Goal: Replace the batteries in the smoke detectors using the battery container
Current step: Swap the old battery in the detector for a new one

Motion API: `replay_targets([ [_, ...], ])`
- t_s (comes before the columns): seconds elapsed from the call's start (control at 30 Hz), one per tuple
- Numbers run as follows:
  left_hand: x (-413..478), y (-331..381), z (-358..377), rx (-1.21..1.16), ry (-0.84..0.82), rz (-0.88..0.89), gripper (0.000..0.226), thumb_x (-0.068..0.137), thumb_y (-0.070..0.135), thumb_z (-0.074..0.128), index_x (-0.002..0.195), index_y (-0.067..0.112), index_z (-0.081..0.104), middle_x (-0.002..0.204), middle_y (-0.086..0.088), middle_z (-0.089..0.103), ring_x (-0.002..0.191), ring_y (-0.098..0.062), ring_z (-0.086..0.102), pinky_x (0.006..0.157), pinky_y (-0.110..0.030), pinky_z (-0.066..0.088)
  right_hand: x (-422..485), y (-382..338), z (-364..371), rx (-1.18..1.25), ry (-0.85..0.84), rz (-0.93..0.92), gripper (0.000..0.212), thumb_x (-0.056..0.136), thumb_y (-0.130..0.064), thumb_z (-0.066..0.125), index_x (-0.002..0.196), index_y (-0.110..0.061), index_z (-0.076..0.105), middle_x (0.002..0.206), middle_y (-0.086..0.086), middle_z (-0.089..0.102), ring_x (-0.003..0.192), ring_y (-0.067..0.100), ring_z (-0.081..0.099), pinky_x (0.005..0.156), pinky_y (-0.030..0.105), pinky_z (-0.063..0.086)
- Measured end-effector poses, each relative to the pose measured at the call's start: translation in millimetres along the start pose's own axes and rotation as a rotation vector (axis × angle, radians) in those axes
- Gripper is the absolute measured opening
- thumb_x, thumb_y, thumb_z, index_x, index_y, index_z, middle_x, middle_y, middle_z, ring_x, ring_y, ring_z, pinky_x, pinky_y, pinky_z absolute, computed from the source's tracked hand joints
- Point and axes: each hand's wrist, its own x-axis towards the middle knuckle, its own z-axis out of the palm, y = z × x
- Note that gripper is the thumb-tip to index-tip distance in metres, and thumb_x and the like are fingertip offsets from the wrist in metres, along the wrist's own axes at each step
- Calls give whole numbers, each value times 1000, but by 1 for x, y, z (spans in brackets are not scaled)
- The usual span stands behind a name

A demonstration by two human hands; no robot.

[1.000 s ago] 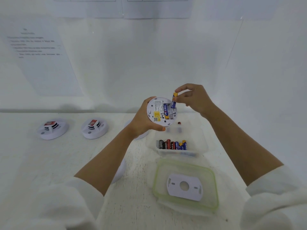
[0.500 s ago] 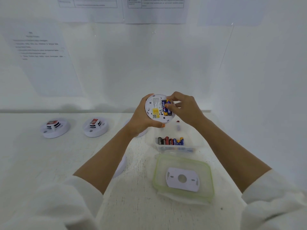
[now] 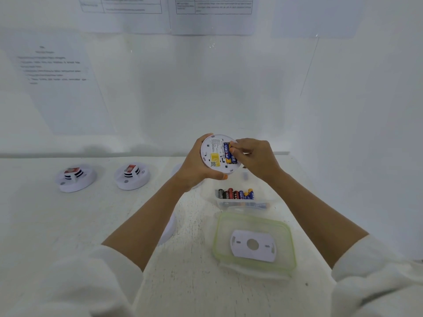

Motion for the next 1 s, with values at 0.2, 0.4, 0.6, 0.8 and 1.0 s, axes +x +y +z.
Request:
replay_targets([
  [0.2, -13, 0, -4, 8, -50, -19, 94, 56, -23, 74, 131, 15, 32, 116, 3, 50, 101, -5, 57, 73, -17, 53, -17, -15, -9, 221, -61, 161, 20, 82, -9, 68, 100, -15, 67, 95, 2, 67, 80, 17, 70, 67, 28, 59],
  [0.4, -41, -4, 2, 11, -74, -34, 103, 51, -12, 81, 136, 11, 29, 125, -6, 48, 109, -14, 54, 78, -22, 55, -45, -26, -11, 251, -96, 207, 23, 79, -8, 71, 100, -14, 67, 96, 2, 68, 76, 8, 70, 65, 24, 58],
  [0.6, -76, 3, 13, 12, -41, -55, 104, 51, -21, 77, 138, 8, 28, 125, -6, 47, 107, -12, 54, 73, -20, 54, -72, -38, -15, 291, -138, 220, 26, 78, -5, 72, 103, -10, 66, 99, 2, 67, 73, 6, 70, 62, 19, 56],
  [0.8, -113, 10, 23, 28, -50, -72, 105, 47, -13, 81, 136, 9, 29, 127, -5, 46, 113, -12, 51, 77, -23, 54, -102, -46, -20, 344, -133, 264, 22, 80, -4, 69, 100, -13, 65, 97, 3, 67, 78, 10, 68, 75, 22, 55],
  [1.0, -140, 13, 19, 51, -32, -99, 100, 55, -18, 78, 134, 19, 27, 121, 18, 42, 112, 1, 47, 87, -24, 53, -136, -37, -28, 51, -289, 368, 22, 78, -6, 70, 99, -12, 64, 88, 1, 62, 72, 6, 57, 73, 17, 44],
])
